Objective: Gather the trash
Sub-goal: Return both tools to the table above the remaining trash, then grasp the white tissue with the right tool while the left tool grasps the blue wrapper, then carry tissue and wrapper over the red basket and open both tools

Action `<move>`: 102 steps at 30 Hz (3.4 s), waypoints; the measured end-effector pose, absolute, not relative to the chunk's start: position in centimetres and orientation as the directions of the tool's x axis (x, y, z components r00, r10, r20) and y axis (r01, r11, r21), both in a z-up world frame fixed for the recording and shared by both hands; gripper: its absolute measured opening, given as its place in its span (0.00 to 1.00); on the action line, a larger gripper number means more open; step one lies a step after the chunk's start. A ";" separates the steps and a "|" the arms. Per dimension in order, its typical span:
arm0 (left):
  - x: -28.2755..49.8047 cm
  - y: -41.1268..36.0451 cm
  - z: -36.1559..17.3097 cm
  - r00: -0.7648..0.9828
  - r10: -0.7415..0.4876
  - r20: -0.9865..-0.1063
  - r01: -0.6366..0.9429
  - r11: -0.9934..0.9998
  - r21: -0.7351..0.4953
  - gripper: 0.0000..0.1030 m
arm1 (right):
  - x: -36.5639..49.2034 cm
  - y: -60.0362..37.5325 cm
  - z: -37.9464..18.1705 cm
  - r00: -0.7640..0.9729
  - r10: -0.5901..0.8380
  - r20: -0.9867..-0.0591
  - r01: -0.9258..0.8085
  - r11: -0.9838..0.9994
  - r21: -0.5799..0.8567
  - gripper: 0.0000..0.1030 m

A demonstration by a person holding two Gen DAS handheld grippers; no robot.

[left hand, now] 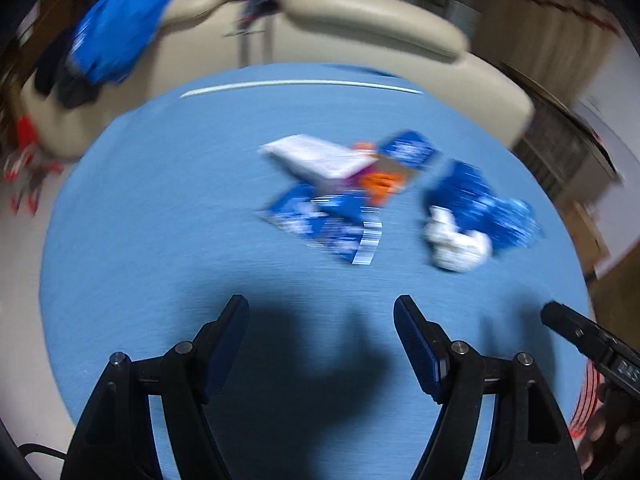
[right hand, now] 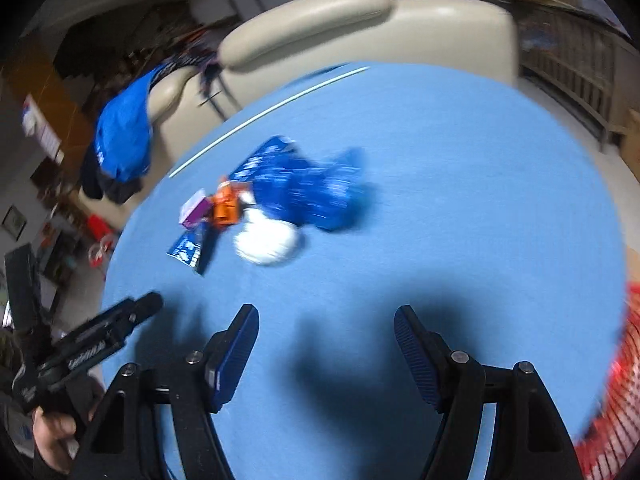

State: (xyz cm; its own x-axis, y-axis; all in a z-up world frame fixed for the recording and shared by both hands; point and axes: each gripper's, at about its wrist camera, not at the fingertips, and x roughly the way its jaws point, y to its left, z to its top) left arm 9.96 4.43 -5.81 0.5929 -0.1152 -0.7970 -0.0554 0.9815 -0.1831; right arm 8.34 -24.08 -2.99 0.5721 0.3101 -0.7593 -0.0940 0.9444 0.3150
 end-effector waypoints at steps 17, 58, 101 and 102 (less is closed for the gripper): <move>14.7 5.5 -6.8 0.557 -0.137 -0.819 -0.056 0.978 -0.202 0.74 | 15.6 -17.8 -5.6 0.558 0.306 -0.772 -0.164 0.952 0.259 0.41; 11.2 -0.2 -2.1 0.619 -0.002 -0.786 0.003 1.000 -0.001 0.11 | 3.4 -25.3 0.6 0.682 0.342 -0.647 -0.144 0.930 0.339 0.41; 1.4 -29.8 2.1 0.489 -0.443 -0.752 0.614 0.787 -0.064 0.11 | -11.1 -55.0 -4.9 0.674 -0.120 -0.729 0.497 0.803 0.328 0.41; 0.8 -30.8 2.0 0.476 -0.455 -0.753 0.636 0.769 -0.063 0.11 | -11.3 -55.5 -5.2 0.667 -0.125 -0.734 0.505 0.801 0.322 0.41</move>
